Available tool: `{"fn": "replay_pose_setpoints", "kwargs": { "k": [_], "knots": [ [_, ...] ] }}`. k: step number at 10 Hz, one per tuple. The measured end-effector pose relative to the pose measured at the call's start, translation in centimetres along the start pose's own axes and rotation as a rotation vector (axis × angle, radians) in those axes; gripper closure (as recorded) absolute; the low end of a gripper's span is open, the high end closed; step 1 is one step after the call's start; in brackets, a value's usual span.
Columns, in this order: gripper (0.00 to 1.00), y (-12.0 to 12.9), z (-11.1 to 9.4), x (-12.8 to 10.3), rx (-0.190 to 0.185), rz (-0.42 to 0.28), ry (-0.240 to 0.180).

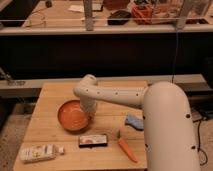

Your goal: Drag the ceramic bowl in a circle

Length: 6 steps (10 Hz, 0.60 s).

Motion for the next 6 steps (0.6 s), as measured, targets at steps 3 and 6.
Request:
{"fn": "replay_pose_setpoints", "kwargs": {
  "k": [3,6],
  "knots": [
    [1.0,0.5,-1.0,0.8,-0.004,0.026,0.003],
    [1.0,1.4,-0.8,2.3,0.0,0.053,-0.01]
  ]
}}
